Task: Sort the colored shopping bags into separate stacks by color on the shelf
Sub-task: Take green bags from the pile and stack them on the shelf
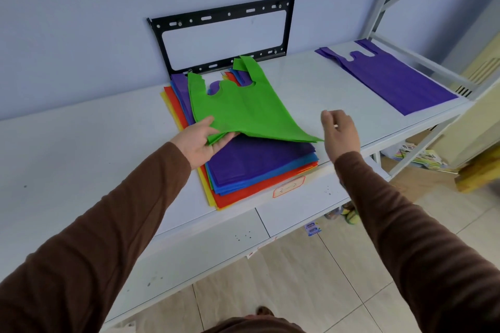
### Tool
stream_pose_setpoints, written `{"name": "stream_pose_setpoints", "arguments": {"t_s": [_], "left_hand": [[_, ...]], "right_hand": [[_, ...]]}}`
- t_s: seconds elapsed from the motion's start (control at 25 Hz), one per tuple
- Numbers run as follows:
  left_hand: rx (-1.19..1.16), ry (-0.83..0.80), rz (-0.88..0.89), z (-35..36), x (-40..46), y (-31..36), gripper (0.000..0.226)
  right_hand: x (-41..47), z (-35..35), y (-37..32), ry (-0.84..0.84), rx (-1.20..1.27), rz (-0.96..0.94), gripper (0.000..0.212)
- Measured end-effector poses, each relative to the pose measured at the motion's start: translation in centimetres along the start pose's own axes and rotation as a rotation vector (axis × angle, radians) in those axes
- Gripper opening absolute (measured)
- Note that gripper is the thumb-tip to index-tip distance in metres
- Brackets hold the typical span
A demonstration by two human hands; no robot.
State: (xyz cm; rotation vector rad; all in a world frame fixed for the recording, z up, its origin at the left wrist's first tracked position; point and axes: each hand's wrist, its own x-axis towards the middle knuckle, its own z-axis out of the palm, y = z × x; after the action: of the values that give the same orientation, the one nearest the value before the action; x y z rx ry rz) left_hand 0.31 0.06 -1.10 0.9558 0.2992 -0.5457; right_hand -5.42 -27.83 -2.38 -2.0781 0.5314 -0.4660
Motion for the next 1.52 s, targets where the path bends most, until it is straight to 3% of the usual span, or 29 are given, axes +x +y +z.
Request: {"name": "stream_pose_setpoints", "arguments": {"t_s": [0.12, 0.24, 0.36, 0.48, 0.56, 0.72, 0.88, 1.04, 1.2, 1.36, 1.52], "left_hand": [[-0.086, -0.013, -0.017, -1.1, 0.2, 0.3, 0.058], [0.052, -0.012, 0.011, -1.7, 0.0, 0.2, 0.063], [0.365, -0.030, 0.040, -2.9, 0.2, -0.5, 0.086], [0.406, -0.059, 0.028, -4.3, 2.4, 0.4, 0.092], [0.459, -0.036, 0.045, -4.6, 4.3, 1.7, 0.092], [0.620, 0.075, 0.137, -2.7, 7.1, 3.0, 0.073], [0.956, 0.169, 0.246, -0.5, 8.2, 2.2, 0.071], [0.980, 0.279, 0.296, -0.7, 8.7, 1.8, 0.072], [1.064, 0.252, 0.265, -0.8, 7.9, 3.0, 0.082], [1.208, 0.263, 0.381, -1.1, 5.1, 9.1, 0.088], [1.156, 0.336, 0.522, -4.9, -1.6, 18.5, 0.092]], "right_hand": [[0.8, -1.5, -0.2, -0.337, 0.384, 0.467, 0.059], [1.3, -0.5, -0.8, -0.564, 0.507, 0.589, 0.063], [2.4, 1.5, -0.6, -0.625, 0.586, 0.498, 0.056], [3.4, 2.8, -0.2, -0.725, 0.184, 0.208, 0.075], [3.9, 2.9, -0.5, -0.764, 0.001, 0.093, 0.072], [4.8, 2.5, -0.5, -0.874, -0.101, 0.069, 0.065], [5.5, 2.9, -0.2, -0.887, -0.066, 0.102, 0.058], [5.7, 3.7, 0.2, -0.815, 0.041, 0.119, 0.056], [5.5, 4.0, -0.4, -0.896, 0.197, 0.180, 0.063], [5.2, 5.7, -4.2, -0.873, 0.382, 0.114, 0.069], [2.2, 10.3, -12.0, -0.879, 0.556, -0.044, 0.070]]}}
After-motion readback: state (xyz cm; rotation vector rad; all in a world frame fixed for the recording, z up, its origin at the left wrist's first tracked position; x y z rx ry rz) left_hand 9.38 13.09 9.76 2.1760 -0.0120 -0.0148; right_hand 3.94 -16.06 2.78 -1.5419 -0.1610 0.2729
